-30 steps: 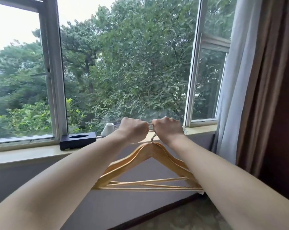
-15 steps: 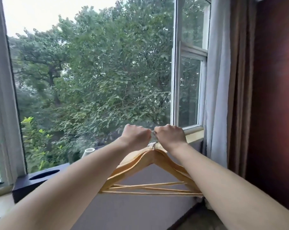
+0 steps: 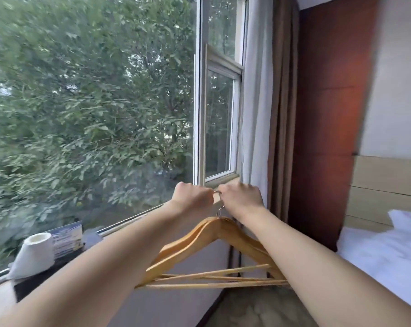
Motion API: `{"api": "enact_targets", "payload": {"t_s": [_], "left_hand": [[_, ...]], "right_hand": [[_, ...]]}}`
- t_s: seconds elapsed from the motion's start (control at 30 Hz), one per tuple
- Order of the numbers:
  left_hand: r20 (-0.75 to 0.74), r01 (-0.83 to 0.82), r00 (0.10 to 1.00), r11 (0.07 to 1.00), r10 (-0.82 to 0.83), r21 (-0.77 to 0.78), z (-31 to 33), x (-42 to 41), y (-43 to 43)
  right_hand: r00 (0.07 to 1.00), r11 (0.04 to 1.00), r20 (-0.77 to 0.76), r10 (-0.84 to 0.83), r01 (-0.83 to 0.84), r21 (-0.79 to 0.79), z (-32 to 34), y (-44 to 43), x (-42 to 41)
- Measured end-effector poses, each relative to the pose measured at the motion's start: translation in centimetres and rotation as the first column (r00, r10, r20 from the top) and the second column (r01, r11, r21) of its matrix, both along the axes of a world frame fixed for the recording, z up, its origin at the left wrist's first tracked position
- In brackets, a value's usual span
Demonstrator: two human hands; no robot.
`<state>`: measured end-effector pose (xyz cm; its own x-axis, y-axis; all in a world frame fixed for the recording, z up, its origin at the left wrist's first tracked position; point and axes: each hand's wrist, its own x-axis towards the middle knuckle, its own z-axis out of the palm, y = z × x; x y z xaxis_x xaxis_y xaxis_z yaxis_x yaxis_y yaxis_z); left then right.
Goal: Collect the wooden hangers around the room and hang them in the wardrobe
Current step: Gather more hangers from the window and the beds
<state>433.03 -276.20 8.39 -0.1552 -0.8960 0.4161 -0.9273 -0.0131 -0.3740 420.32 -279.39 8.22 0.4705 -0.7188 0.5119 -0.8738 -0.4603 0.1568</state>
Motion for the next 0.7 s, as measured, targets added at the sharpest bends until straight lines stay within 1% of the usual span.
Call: {"api": "enact_targets", "payload": {"t_s": [0.17, 0.33, 0.4, 0.53, 0.7], "left_hand": [[-0.012, 0.085, 0.996, 0.996, -0.085, -0.008, -0.3, -2.6, -6.9], [0.015, 0.181, 0.983, 0.983, -0.181, -0.032, -0.5, -5.5, -16.0], [0.002, 0.219, 0.976, 0.975, -0.219, -0.050, -0.5, -6.7, -19.6], [0.022, 0.293, 0.956, 0.952, -0.292, -0.085, -0.5, -9.0, -25.3], [0.012, 0.335, 0.942, 0.941, -0.335, -0.040, -1.3, -10.7, -31.5]], "right_hand": [[0.994, 0.994, -0.008, -0.105, 0.105, -0.008, -0.5, -6.4, -2.6], [0.984, 0.984, 0.009, -0.177, 0.177, -0.011, -0.2, -13.2, -6.1], [0.976, 0.976, 0.019, -0.219, 0.219, -0.009, 0.0, -15.9, -7.4], [0.957, 0.957, 0.016, -0.289, 0.289, -0.024, 0.0, -21.0, -9.7], [0.939, 0.938, -0.017, -0.344, 0.343, -0.046, -0.8, -26.3, -11.4]]}}
